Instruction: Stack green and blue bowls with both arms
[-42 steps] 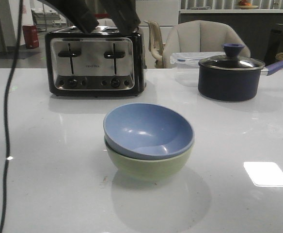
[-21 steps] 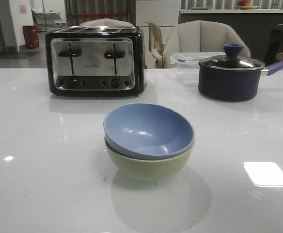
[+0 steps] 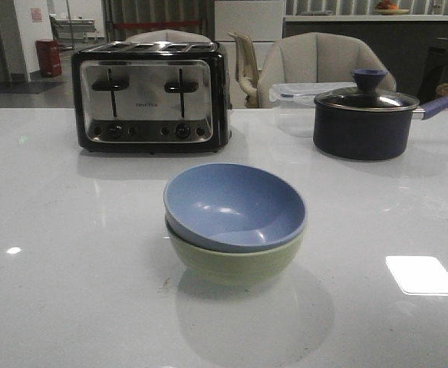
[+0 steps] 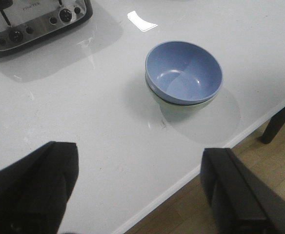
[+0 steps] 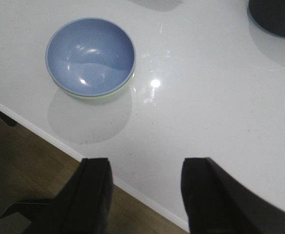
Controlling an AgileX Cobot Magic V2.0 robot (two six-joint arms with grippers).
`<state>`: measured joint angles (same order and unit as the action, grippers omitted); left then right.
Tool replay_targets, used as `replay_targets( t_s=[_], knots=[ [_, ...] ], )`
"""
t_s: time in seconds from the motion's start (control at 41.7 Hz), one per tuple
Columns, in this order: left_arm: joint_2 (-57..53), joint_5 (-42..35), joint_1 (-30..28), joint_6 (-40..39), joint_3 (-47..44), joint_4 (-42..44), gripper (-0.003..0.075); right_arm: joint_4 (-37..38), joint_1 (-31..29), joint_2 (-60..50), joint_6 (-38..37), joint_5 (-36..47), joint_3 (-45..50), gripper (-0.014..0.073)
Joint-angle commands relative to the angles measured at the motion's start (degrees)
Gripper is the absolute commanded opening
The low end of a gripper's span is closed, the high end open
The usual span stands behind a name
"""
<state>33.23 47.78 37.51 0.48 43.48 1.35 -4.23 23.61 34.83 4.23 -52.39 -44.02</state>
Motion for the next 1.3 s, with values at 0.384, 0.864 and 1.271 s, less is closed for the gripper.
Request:
replay_targets(
  t_s=[0.384, 0.864, 1.271],
  knots=[
    [0.0, -5.42, 0.35, -0.48, 1.38, 0.24, 0.0395, 0.38, -0.07, -3.26, -0.08, 1.89, 1.1, 0.0122],
    [0.0, -5.42, 0.35, -0.48, 1.38, 0.24, 0.0098, 0.46, -0.07, -3.26, -0.08, 1.59, 1.1, 0.0038],
    [-4.09, -8.07, -3.91, -0.48, -0.99, 0.88, 0.0098, 0.46, -0.07, -3.26, -0.08, 1.49, 1.1, 0.0038]
  ],
)
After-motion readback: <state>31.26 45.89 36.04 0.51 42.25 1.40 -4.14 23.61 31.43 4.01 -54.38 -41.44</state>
